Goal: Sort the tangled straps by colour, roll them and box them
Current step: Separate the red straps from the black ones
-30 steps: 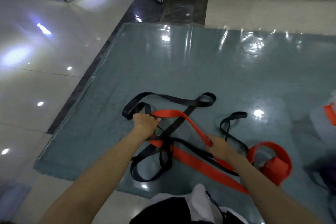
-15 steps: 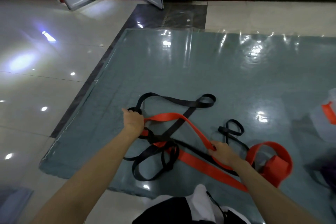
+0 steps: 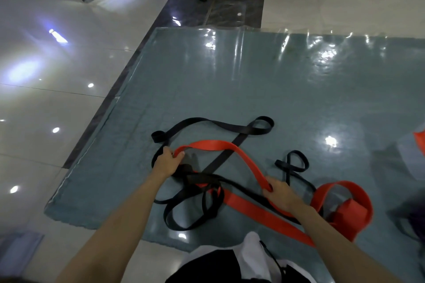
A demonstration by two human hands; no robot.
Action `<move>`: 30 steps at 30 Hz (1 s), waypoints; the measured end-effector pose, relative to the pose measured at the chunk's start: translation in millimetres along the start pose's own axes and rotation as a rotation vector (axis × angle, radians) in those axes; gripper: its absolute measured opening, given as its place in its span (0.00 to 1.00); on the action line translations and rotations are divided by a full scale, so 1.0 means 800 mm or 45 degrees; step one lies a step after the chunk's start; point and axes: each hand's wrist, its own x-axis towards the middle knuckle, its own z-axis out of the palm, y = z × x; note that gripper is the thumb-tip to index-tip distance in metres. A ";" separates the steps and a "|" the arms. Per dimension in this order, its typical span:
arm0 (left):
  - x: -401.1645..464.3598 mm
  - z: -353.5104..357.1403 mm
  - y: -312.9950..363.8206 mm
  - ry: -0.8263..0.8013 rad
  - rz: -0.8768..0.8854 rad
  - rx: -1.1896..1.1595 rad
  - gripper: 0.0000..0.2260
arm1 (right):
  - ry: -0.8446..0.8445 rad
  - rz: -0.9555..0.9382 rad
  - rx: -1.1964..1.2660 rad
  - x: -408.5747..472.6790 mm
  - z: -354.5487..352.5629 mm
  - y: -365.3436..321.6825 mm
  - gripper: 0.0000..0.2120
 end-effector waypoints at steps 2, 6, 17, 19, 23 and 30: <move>0.007 0.003 -0.001 -0.067 -0.032 0.001 0.15 | 0.015 -0.046 0.002 -0.002 0.000 0.000 0.07; 0.011 0.007 0.014 0.035 0.194 0.116 0.06 | 0.064 -0.135 0.030 -0.006 0.005 0.002 0.04; -0.050 0.022 0.164 0.063 1.032 -0.228 0.12 | 0.334 -0.181 0.604 -0.001 -0.013 -0.061 0.15; -0.061 0.028 0.186 0.013 1.117 -0.225 0.12 | 0.342 -0.203 0.759 -0.001 -0.020 -0.086 0.22; -0.081 0.044 0.213 -0.050 1.203 -0.293 0.12 | 0.404 -0.170 1.063 -0.001 -0.032 -0.125 0.29; -0.076 0.051 0.179 -0.330 1.060 -0.472 0.06 | 0.639 0.034 1.581 -0.003 -0.037 -0.125 0.12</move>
